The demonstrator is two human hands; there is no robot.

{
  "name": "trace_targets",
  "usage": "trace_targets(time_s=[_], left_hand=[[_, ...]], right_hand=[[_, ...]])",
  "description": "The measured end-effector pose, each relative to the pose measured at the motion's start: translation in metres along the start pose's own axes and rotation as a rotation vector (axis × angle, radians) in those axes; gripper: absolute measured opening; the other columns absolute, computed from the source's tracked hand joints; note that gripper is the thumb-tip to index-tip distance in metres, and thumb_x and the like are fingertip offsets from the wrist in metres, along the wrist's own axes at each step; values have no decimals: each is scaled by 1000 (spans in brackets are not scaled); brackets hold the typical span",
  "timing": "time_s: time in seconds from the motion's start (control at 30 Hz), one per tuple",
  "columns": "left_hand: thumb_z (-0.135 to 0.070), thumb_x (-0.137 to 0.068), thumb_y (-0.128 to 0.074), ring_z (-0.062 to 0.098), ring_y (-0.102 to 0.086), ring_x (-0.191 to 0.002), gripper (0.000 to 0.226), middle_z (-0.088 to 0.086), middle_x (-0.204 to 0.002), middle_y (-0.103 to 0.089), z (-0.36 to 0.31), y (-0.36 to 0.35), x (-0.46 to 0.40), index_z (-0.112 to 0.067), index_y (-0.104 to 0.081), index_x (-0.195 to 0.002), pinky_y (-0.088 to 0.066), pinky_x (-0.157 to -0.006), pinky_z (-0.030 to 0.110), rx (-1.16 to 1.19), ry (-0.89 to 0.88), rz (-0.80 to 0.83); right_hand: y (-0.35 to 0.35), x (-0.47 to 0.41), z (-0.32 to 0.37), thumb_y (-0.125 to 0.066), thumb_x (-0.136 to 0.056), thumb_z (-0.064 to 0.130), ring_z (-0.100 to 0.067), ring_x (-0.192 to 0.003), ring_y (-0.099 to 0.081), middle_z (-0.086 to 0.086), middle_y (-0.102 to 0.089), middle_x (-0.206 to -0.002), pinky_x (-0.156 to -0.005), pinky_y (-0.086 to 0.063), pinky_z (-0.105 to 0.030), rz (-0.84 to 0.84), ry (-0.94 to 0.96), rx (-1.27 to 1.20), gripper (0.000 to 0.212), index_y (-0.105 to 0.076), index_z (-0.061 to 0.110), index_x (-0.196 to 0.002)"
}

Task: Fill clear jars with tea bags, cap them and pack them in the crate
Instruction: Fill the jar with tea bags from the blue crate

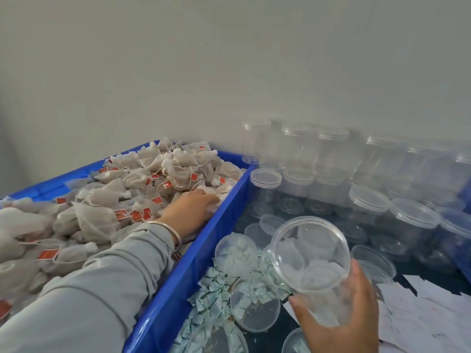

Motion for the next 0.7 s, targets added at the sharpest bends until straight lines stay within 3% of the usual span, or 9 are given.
trace_targets(time_s=[0.1, 0.17, 0.27, 0.33, 0.4, 0.47, 0.6, 0.7], left_hand=[[-18, -96, -46, 22, -59, -101, 22, 3, -115, -61, -2, 18, 2, -19, -64, -109, -46, -88, 31, -33, 40, -138], [-18, -96, -49, 22, -62, -93, 22, 4, -105, -65, 7, 35, 6, -14, -66, -109, -47, -79, 28, 80, 102, -250], [-22, -93, -56, 14, -56, -61, 19, -1, -75, -63, 27, 60, 18, -13, -69, -103, -42, -56, 22, 463, 265, -396], [-24, -92, -61, 15, -54, -61, 16, 1, -71, -63, 27, 66, 20, -12, -70, -94, -48, -59, 24, 847, 298, -403], [-19, -91, -61, 14, -55, -67, 11, 2, -76, -66, 4, 68, 21, -14, -70, -89, -53, -64, 23, 1288, 228, -291], [-18, -85, -61, 12, -56, -67, 12, -1, -74, -68, -28, 70, 25, -16, -73, -81, -53, -62, 19, 1558, 105, -120], [-28, -71, -72, 14, -64, -70, 15, 2, -78, -70, -84, 71, 40, -16, -77, -79, -56, -64, 23, 1635, -129, 192], [-31, -50, -91, 15, -68, -77, 41, 5, -84, -72, -114, 64, 55, -13, -77, -84, -56, -68, 24, 1622, -244, 413]], right_hand=[[-13, 3, -10, -95, -33, 27, -34, -120, -50, -13, -56, -128, -97, -42, -54, 90, -11, 15, 112, -49, 7, -133], [-11, 0, -18, -89, -34, 35, -32, -121, -49, -11, -56, -129, -100, -40, -54, 114, -27, 62, 110, -49, 9, -133], [-10, 1, -34, -97, -37, 18, -25, -126, -43, -2, -49, -136, -106, -34, -49, 98, -106, 51, 114, -42, 21, -137], [-11, 0, -39, -95, -40, 12, -20, -123, -44, 5, -49, -133, -105, -36, -47, 115, -136, 29, 111, -41, 30, -135], [-12, 0, -45, -94, -42, 16, -21, -119, -48, 3, -48, -133, -102, -40, -49, 127, -169, -10, 112, -40, 30, -139], [-15, 4, -48, -93, -42, 20, -18, -115, -49, 3, -47, -132, -99, -42, -46, 144, -183, -18, 113, -38, 32, -140], [-15, 11, -41, -94, -45, 20, -14, -115, -46, 15, -40, -126, -100, -40, -43, 124, -162, -33, 110, -27, 53, -126], [-15, 13, -35, -93, -39, 32, -16, -117, -46, 15, -41, -128, -100, -41, -46, 112, -107, -11, 110, -22, 62, -119]])
Point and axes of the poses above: each hand's wrist, its own x-axis away from the middle knuckle, its own y-axis out of the back of the hand, z = x × y, the point moved 9 cm from there along -x, towards the middle knuckle
